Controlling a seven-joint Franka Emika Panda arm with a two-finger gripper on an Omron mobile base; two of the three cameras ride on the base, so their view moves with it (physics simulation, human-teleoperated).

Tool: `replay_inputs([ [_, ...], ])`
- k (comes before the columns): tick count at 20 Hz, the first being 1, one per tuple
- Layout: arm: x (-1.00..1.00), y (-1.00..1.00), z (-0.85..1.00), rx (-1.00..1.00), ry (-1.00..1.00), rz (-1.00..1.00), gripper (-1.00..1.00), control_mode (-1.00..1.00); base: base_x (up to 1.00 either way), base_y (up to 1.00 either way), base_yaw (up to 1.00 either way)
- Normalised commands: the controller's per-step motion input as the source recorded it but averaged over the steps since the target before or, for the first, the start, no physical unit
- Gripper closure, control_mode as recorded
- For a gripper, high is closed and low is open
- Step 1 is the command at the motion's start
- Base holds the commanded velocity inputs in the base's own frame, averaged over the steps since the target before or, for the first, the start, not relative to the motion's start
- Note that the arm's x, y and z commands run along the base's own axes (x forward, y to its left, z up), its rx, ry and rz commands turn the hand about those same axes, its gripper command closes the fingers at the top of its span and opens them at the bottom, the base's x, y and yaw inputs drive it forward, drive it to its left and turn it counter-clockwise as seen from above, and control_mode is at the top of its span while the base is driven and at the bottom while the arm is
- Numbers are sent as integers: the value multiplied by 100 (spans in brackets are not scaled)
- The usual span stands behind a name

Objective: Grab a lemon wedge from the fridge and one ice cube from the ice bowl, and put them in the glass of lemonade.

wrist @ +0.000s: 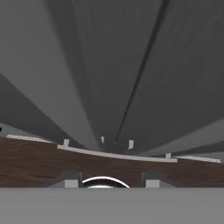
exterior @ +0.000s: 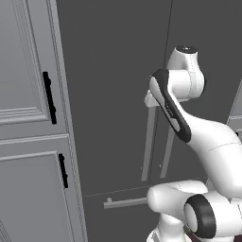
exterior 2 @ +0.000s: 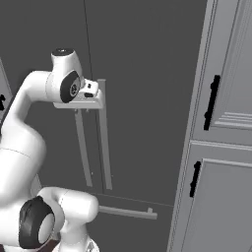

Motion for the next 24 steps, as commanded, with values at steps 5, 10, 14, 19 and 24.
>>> replay_inputs([
  [5, -67, -23, -3, 2, -2, -9, -100, -100, 0, 0, 0],
  [10, -100, -30, -23, 3, 0, -14, -100, -100, 0, 0, 0],
  [14, -71, -16, -29, 0, 0, -9, -100, 100, -18, -1, -1],
  [19, 0, 0, 0, 0, 0, 0, -100, 100, -43, 0, 0],
  [24, 0, 0, 0, 0, 0, 0, -100, 100, -8, 2, 25],
])
